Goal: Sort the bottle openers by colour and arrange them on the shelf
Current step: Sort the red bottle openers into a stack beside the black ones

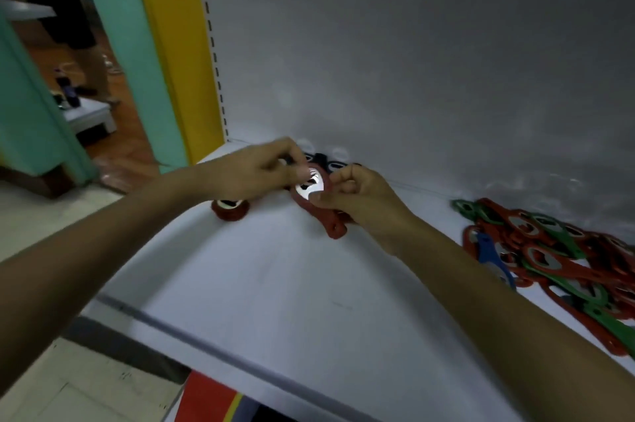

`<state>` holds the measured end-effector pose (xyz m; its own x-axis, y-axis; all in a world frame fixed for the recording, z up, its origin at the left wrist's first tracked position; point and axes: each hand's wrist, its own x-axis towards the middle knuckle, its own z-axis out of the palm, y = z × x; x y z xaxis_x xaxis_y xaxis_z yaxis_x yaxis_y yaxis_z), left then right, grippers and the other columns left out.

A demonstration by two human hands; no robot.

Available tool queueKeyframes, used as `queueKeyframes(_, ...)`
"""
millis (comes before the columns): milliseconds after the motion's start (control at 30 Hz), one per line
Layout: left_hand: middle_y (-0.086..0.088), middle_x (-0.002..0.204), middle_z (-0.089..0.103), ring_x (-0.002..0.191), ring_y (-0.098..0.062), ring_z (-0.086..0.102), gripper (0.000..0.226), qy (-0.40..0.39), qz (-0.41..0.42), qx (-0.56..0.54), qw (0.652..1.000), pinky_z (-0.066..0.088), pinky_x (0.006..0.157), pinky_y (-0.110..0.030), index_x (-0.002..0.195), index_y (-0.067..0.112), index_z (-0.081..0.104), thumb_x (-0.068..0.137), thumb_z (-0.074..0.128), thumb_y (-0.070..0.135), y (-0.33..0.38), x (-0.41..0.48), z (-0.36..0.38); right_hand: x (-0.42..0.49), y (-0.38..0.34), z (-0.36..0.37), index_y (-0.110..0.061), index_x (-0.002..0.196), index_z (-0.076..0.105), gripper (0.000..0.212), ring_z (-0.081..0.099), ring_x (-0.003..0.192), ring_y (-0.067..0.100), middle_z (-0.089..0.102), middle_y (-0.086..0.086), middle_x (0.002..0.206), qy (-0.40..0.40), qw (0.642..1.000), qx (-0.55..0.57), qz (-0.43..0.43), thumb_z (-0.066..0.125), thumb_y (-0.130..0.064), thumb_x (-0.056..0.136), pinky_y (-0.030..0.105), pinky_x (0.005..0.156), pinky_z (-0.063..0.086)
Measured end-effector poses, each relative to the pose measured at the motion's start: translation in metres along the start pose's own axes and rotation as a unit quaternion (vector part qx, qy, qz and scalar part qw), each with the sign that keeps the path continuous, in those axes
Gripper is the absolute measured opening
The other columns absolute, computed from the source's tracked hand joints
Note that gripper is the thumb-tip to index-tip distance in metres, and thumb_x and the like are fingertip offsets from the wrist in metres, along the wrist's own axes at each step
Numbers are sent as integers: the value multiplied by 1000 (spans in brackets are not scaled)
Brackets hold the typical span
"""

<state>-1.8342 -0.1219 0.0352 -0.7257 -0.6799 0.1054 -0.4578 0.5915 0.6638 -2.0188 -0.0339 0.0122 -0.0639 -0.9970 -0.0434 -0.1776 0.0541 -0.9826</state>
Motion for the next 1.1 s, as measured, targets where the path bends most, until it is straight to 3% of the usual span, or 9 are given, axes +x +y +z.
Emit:
queueKeyframes(133, -3, 106, 68, 86, -15, 60, 28, 191, -122, 81, 971, 42, 71, -22, 119, 17, 56, 99, 41, 31, -47, -8, -8, 21, 7, 42, 1, 93, 68, 23, 64, 52, 13, 69, 10, 75, 70, 989, 68, 109, 78, -12, 76, 21, 45, 51)
queueKeyframes(200, -9, 118, 64, 103, -22, 58, 33, 151, -196, 123, 961, 39, 82, -25, 124, 10, 57, 98, 45, 27, -63, -11, -3, 34, 10, 63, 3, 85, 67, 19, 61, 44, 14, 65, 11, 65, 114, 981, 91, 130, 78, -10, 75, 19, 40, 48)
queueKeyframes(333, -13, 102, 67, 96, -28, 60, 28, 105, -211, 122, 964, 45, 83, -33, 105, 7, 67, 96, 48, 25, -69, -9, 6, 59, 17, 99, -4, 87, 71, 21, 69, 82, 26, 72, 15, 92, 158, 980, 17, 121, 78, -20, 75, 32, 73, 58)
queueKeyframes(467, -13, 102, 68, 94, -28, 61, 27, 121, -201, 118, 965, 44, 80, -31, 107, 9, 70, 96, 49, 21, -69, -7, 4, 64, 16, 112, -4, 108, 65, 40, 68, 85, 22, 70, 10, 99, 194, 974, -63, 102, 72, -31, 80, 25, 63, 51)
queueKeyframes(600, -13, 100, 69, 86, -23, 59, 26, 113, -204, 102, 967, 42, 75, -28, 107, 10, 69, 96, 48, 21, -69, -8, 3, 61, 10, 110, -6, 101, 64, 31, 61, 50, 11, 66, 4, 78, 186, 971, -116, 99, 67, -32, 85, 21, 43, 46)
queueKeyframes(667, -12, 101, 68, 85, -21, 57, 27, 112, -210, 95, 966, 41, 75, -27, 112, 13, 68, 97, 48, 22, -68, -8, 2, 61, 8, 108, -6, 99, 63, 29, 66, 67, 19, 69, 7, 89, 176, 967, -151, 103, 65, -32, 87, 28, 57, 54)
queueKeyframes(867, -9, 100, 68, 86, -20, 57, 28, 102, -226, 82, 965, 42, 75, -28, 116, 14, 66, 97, 49, 25, -68, -11, 0, 57, -2, 93, -8, 87, 55, 10, 55, 60, 16, 54, 3, 71, 133, 970, -151, 137, 58, -18, 89, 25, 48, 44)
queueKeyframes(1000, -8, 96, 68, 83, -18, 57, 27, 97, -223, 89, 966, 41, 74, -26, 114, 15, 68, 97, 48, 24, -66, -11, 1, 54, -1, 90, -1, 101, 57, 14, 65, 92, 32, 65, 17, 98, 134, 973, -72, 174, 52, -8, 90, 46, 82, 57)
queueKeyframes(1100, -8, 95, 68, 82, -19, 57, 28, 94, -221, 81, 967, 42, 74, -27, 114, 15, 67, 97, 48, 25, -64, -11, 0, 53, -5, 91, 2, 115, 53, 23, 68, 84, 31, 65, 21, 102, 119, 970, 35, 211, 50, -5, 93, 40, 69, 59)
